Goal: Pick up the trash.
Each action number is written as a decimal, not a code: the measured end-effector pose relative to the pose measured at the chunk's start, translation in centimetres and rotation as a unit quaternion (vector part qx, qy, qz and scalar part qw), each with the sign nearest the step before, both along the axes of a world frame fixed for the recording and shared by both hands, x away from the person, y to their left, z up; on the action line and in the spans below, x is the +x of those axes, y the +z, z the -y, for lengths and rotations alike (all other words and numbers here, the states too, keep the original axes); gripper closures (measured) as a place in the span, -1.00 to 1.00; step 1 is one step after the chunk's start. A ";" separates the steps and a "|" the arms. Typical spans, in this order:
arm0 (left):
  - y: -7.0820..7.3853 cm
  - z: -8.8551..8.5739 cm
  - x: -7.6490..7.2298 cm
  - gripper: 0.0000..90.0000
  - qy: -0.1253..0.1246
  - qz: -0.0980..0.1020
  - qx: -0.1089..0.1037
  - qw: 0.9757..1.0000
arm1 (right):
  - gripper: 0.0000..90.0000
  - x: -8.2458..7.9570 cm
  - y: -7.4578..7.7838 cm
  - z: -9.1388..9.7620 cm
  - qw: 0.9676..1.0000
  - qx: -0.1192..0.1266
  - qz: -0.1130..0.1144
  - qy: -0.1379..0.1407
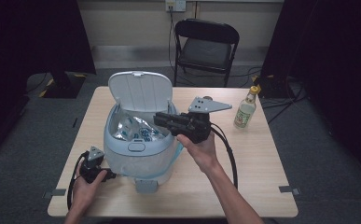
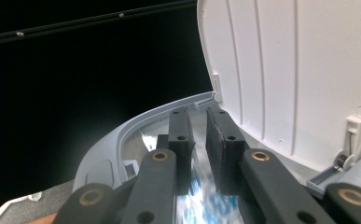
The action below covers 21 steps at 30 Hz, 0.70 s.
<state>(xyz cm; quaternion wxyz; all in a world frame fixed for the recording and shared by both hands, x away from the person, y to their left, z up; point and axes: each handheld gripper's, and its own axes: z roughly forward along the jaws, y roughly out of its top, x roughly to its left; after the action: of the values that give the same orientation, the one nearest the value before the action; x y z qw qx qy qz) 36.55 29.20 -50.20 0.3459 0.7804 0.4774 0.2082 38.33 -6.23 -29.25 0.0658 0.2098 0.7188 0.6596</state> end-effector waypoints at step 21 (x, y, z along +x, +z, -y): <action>0.0 0.0 0.0 -0.70 0.000 0.000 -0.001 1.000 | 0.64 0.7 0.0 3.3 1.000 -0.011 -0.001 -0.028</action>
<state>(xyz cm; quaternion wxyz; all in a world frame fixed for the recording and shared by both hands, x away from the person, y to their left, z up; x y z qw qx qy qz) 36.55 29.19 -50.21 0.3463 0.7803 0.4776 0.2075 39.00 -9.57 -29.26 0.0859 0.2298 0.7200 0.6492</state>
